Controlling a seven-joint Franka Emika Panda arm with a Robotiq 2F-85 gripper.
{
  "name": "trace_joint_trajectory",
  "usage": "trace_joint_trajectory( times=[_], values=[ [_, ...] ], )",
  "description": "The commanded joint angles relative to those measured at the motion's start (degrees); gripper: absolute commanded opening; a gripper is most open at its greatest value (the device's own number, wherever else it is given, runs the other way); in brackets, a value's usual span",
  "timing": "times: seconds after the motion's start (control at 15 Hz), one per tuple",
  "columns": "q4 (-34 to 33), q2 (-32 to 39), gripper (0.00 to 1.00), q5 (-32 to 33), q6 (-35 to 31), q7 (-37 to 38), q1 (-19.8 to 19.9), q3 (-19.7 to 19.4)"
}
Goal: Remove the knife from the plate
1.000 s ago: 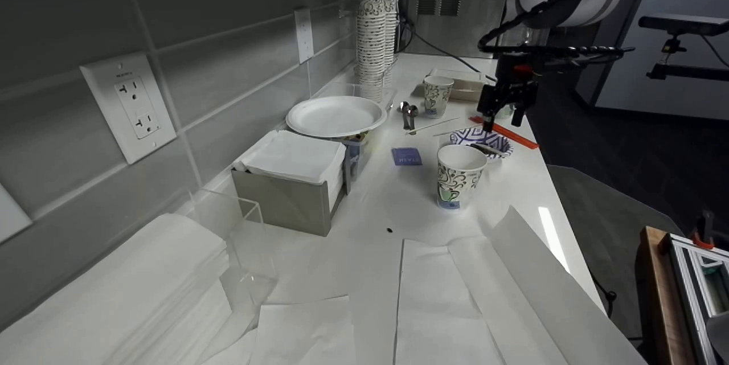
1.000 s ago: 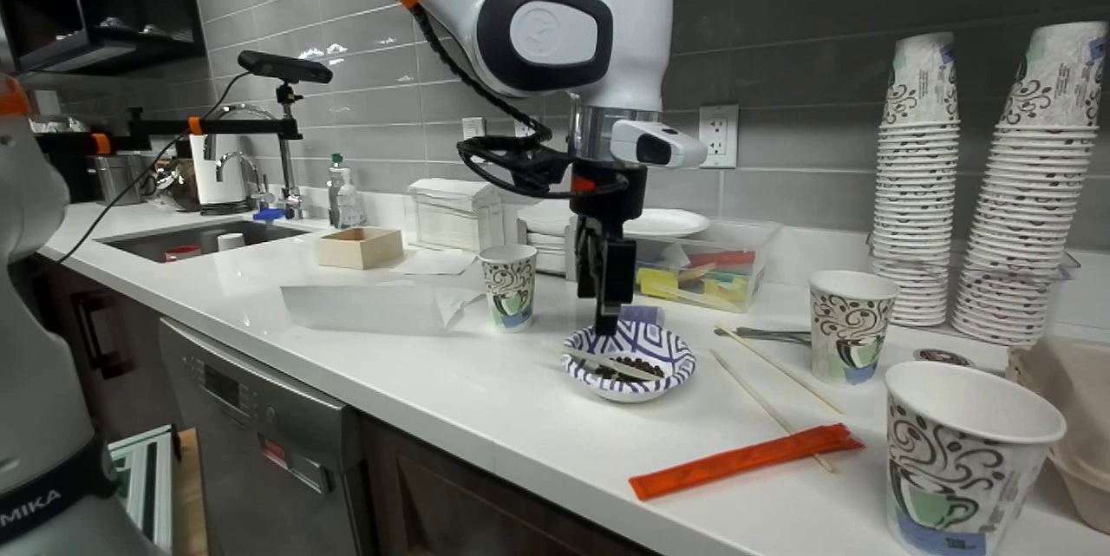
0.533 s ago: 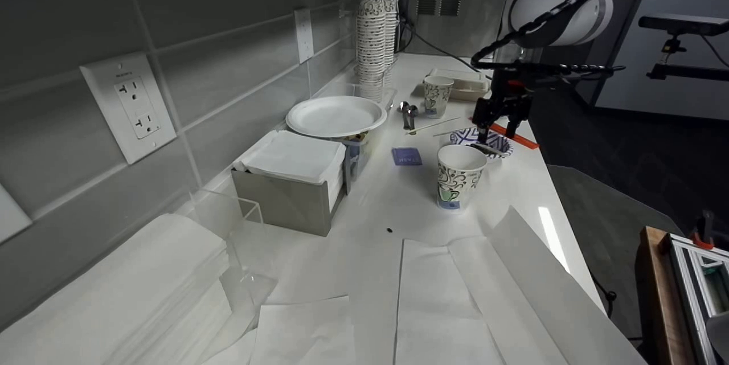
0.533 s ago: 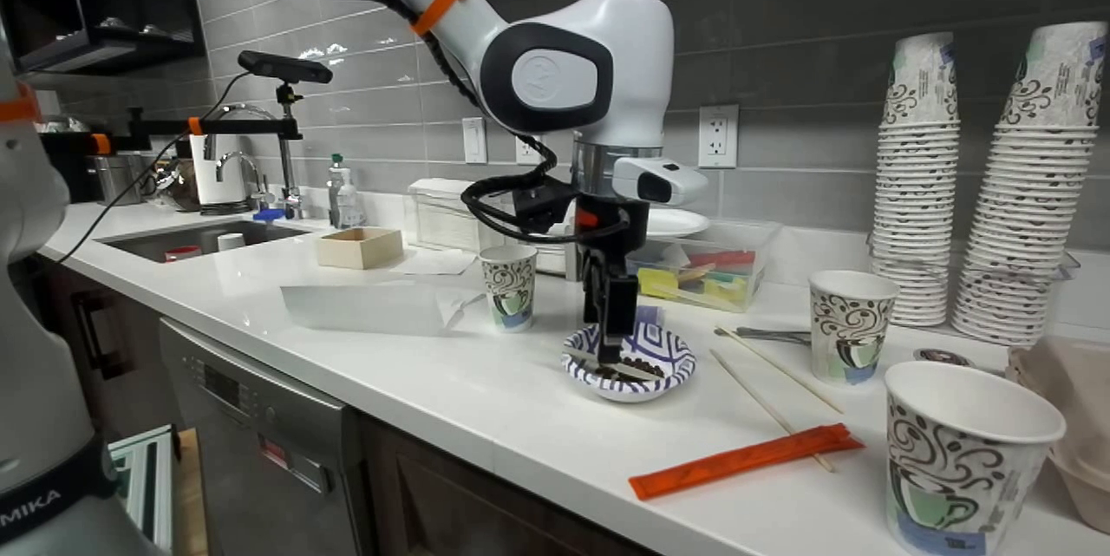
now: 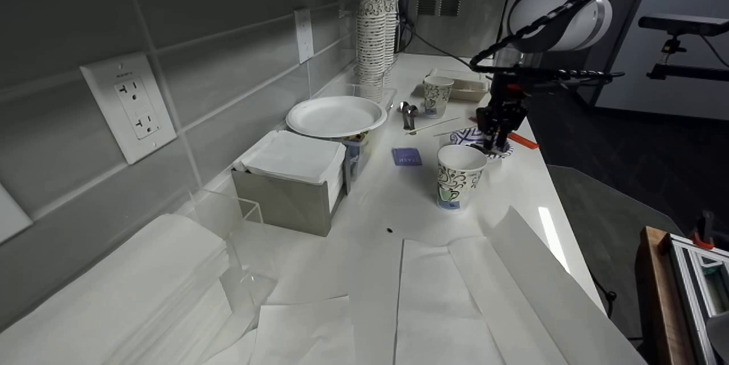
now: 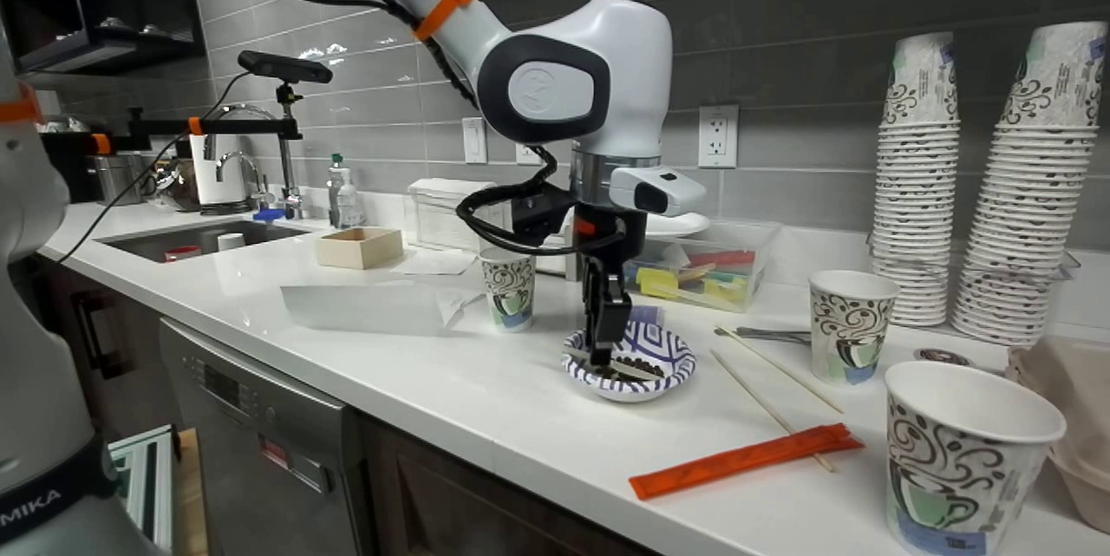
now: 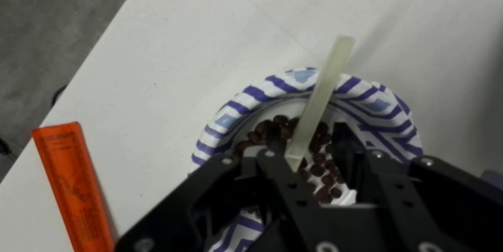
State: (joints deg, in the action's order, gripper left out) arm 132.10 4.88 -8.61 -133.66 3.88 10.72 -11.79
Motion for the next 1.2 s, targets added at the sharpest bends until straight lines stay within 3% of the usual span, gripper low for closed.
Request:
trace_joint_trajectory(
  times=[0.0, 0.27, 0.47, 0.53, 0.73, 1.13],
  values=[
    [1.29, 0.36, 0.41, -1.55, -1.86, -1.09, 0.37, 0.42],
    [1.65, 0.43, 0.36, -1.37, -2.43, -0.91, 0.36, 0.39],
    [1.69, 0.67, 0.26, -1.41, -2.38, -0.78, 0.36, 0.4],
    [1.68, 0.74, 0.11, -1.46, -2.32, -0.8, 0.37, 0.4],
    [1.59, 0.6, 0.0, -1.4, -1.94, -0.8, 0.49, 0.3],
    [0.93, -3.1, 0.03, 0.05, 3.48, 0.38, 0.26, 0.22]
  ],
)
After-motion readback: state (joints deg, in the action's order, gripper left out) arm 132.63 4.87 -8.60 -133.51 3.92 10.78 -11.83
